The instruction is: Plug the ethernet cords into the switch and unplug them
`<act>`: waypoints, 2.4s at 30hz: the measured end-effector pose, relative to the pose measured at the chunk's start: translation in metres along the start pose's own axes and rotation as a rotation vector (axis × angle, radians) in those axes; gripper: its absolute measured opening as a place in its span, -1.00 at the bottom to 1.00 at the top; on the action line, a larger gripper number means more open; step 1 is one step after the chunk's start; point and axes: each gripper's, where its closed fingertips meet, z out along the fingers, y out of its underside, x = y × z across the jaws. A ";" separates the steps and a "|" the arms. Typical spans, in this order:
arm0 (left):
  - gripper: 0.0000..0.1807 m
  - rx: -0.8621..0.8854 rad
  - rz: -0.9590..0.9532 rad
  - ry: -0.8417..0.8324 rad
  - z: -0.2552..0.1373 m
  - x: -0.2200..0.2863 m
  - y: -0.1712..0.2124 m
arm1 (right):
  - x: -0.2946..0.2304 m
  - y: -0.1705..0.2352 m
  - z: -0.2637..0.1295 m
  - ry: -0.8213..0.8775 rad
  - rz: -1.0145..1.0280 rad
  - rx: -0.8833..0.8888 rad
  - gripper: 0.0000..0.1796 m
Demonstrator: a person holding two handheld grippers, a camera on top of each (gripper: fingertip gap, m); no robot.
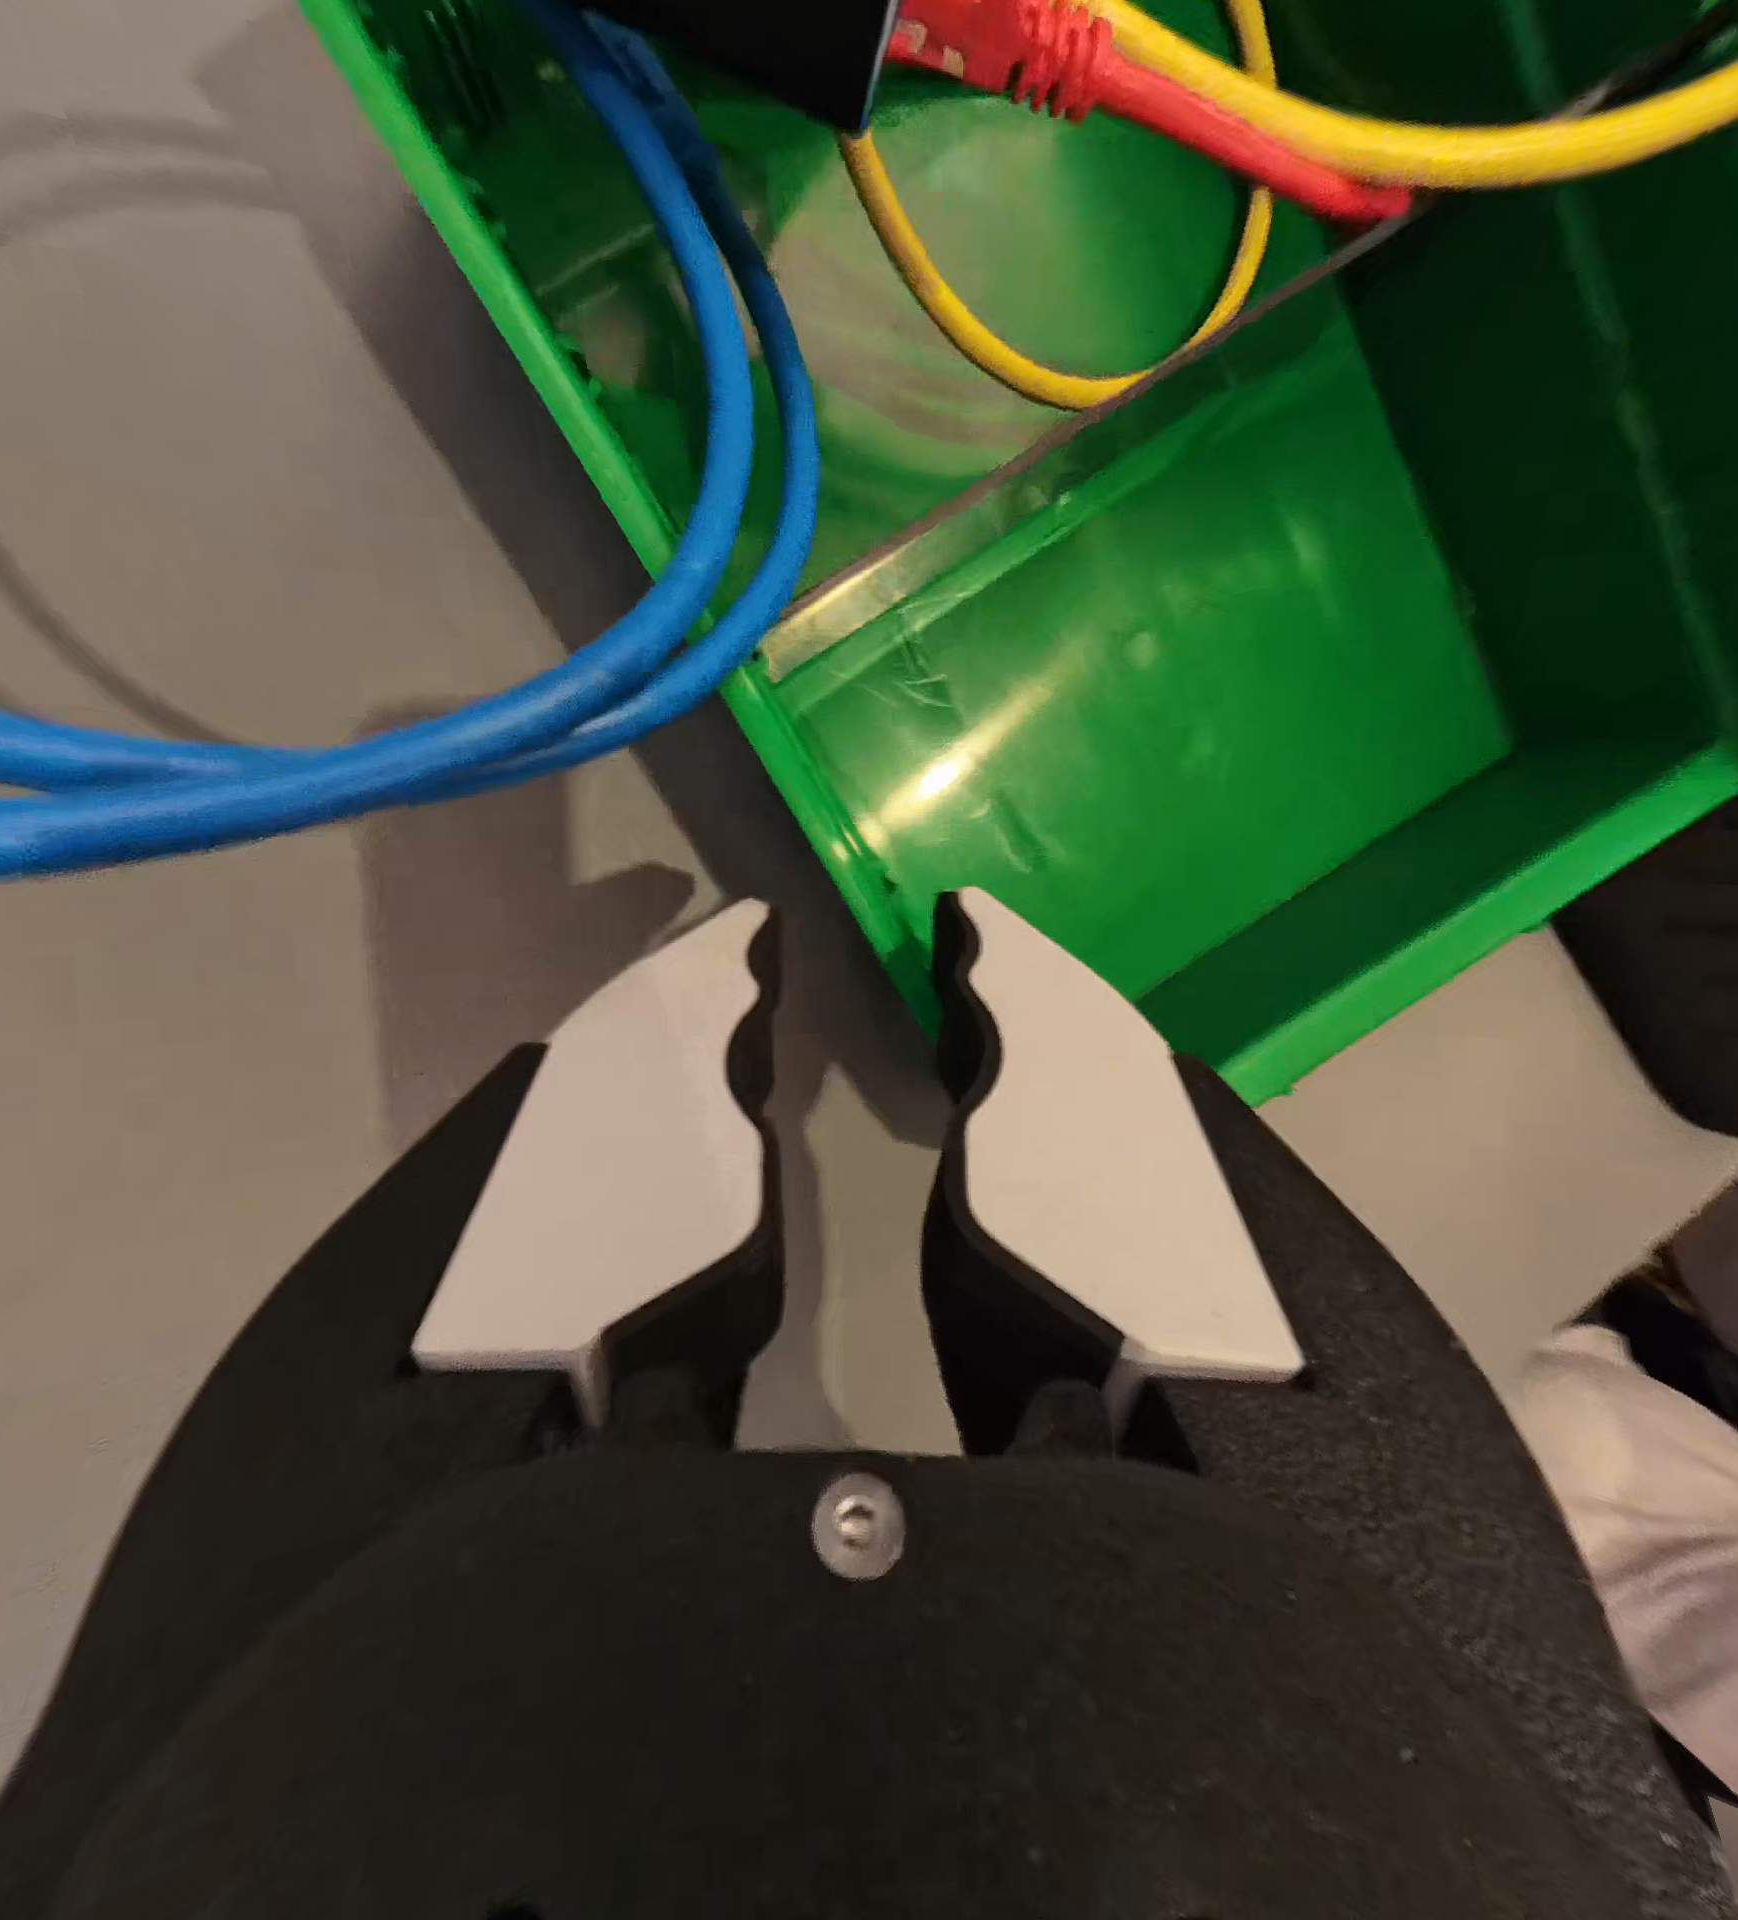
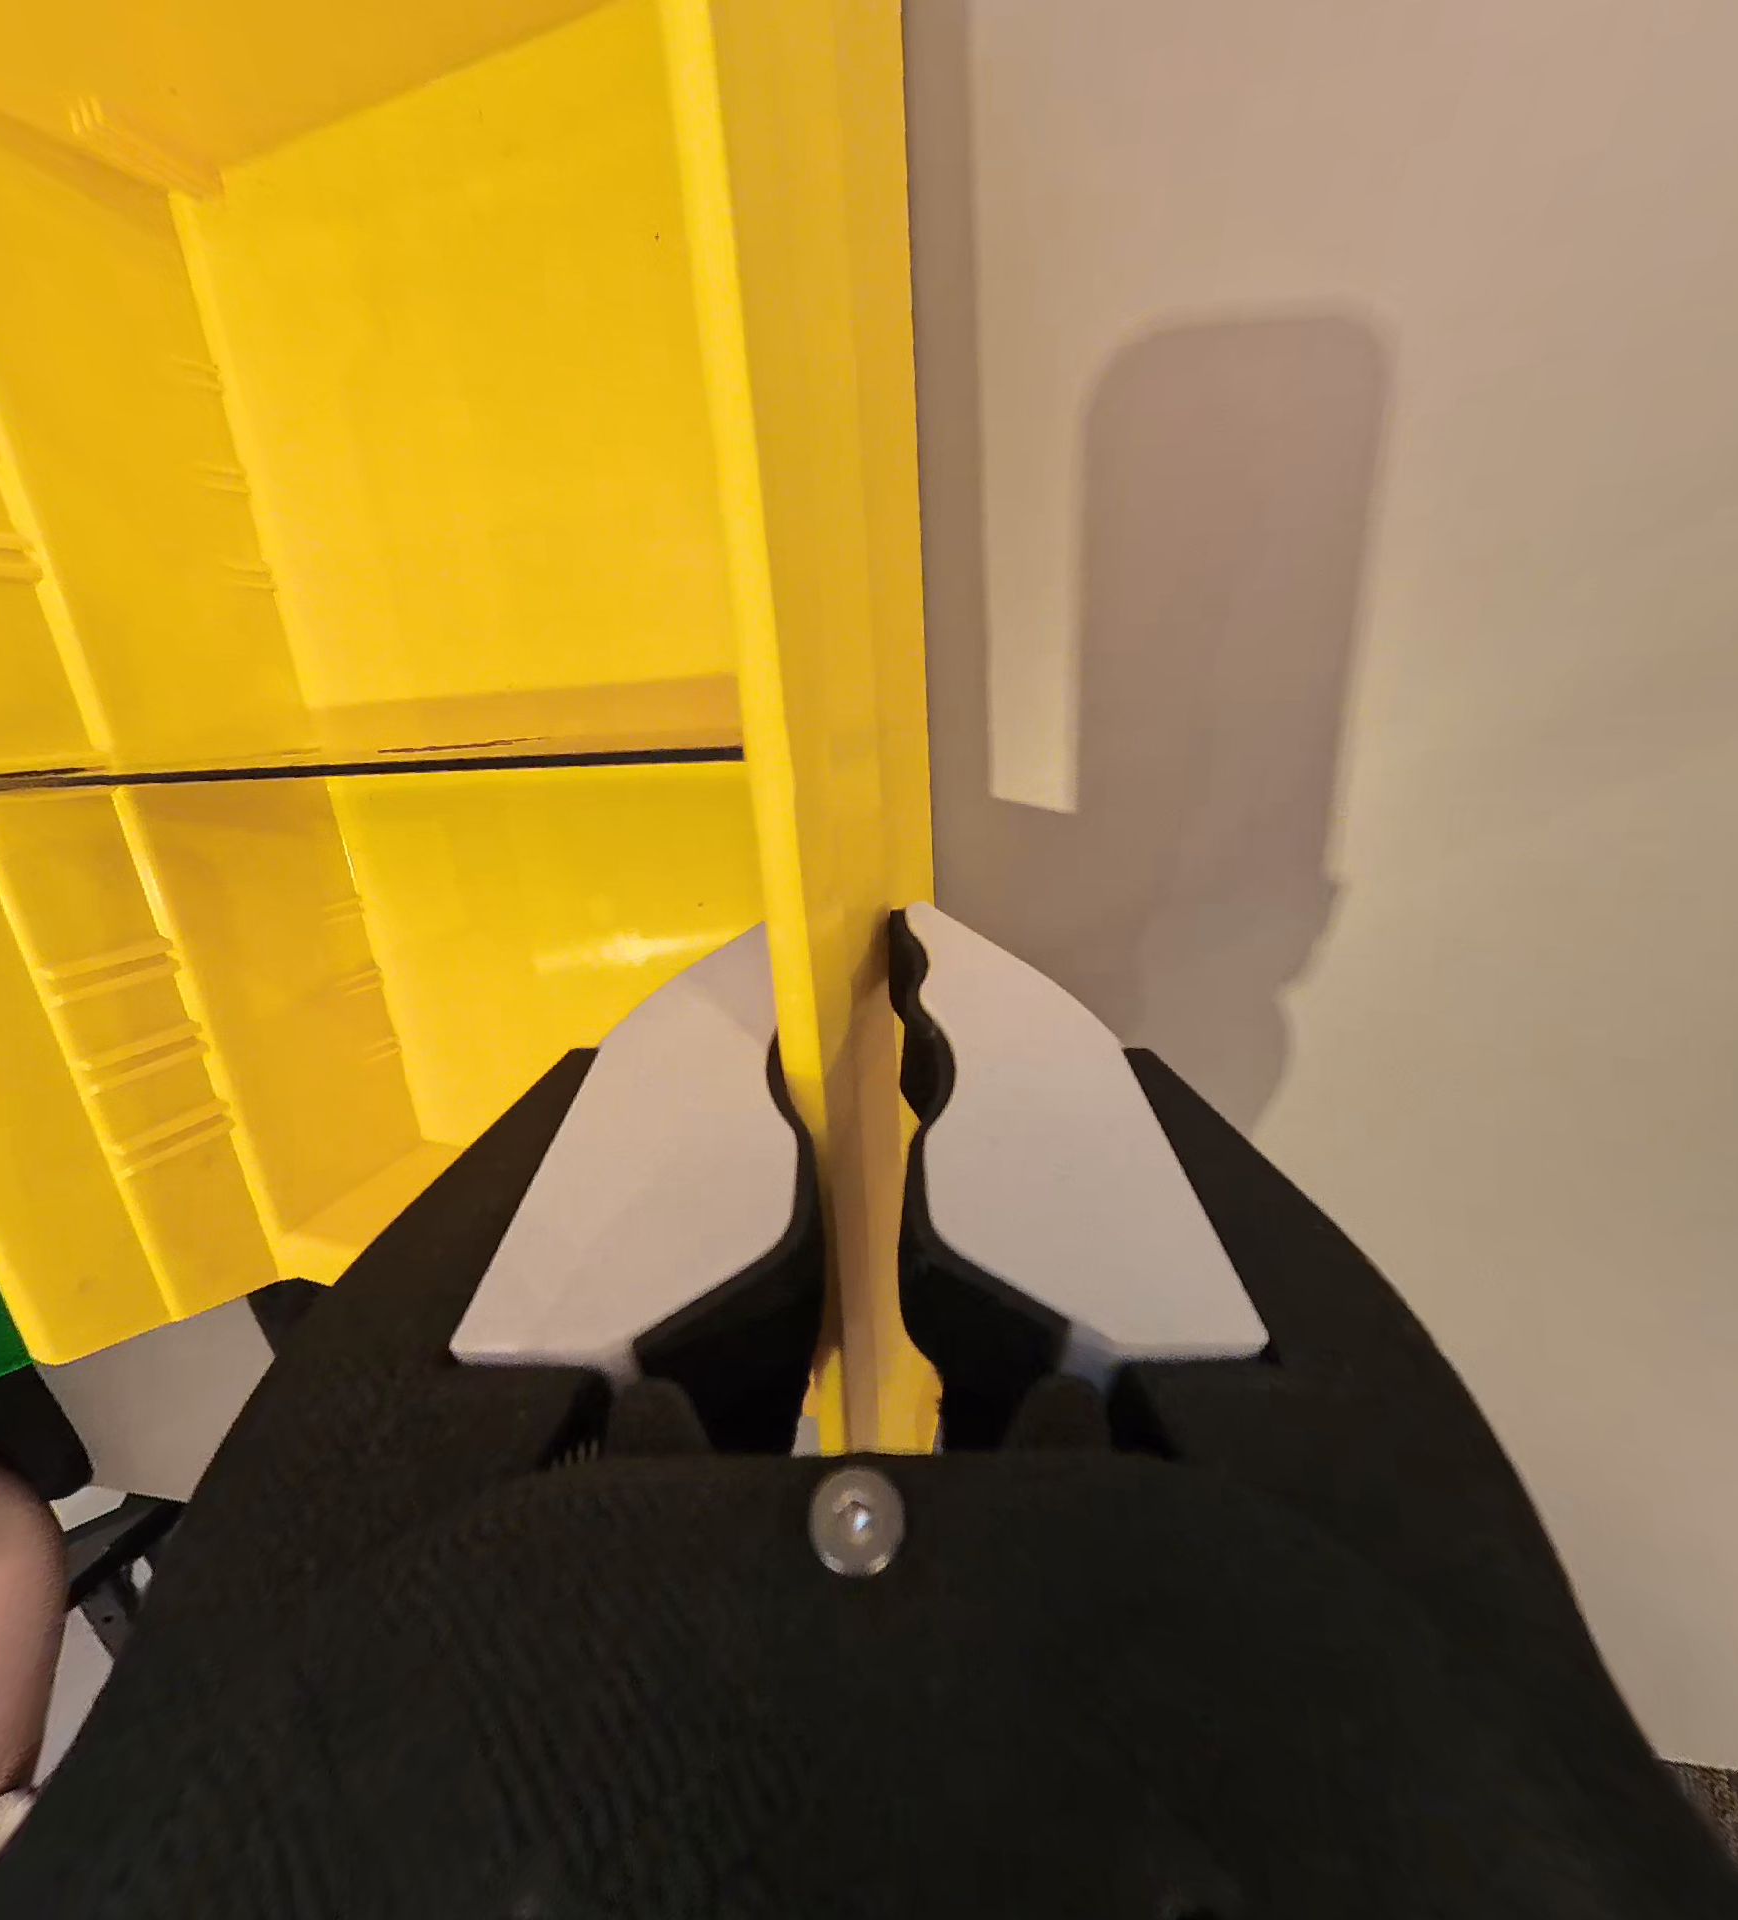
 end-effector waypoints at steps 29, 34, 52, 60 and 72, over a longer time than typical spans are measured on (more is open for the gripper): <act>-0.88 0.280 -0.617 0.130 -0.087 -0.214 0.112 | -0.145 0.000 0.055 -0.059 -0.150 -0.072 -0.85; -0.88 0.274 -0.645 0.144 -0.095 -0.219 0.130 | -0.162 0.008 0.059 -0.055 -0.186 -0.080 -0.85; -0.84 0.455 -0.822 0.168 -0.115 -0.252 0.160 | -0.156 -0.001 0.060 -0.062 -0.144 -0.088 -0.85; -0.83 0.522 -0.888 0.145 -0.124 -0.267 0.174 | -0.154 -0.002 0.060 -0.075 -0.145 -0.097 -0.84; -0.83 0.503 -0.969 0.125 -0.125 -0.259 0.183 | -0.149 0.001 0.057 -0.091 -0.146 -0.093 -0.83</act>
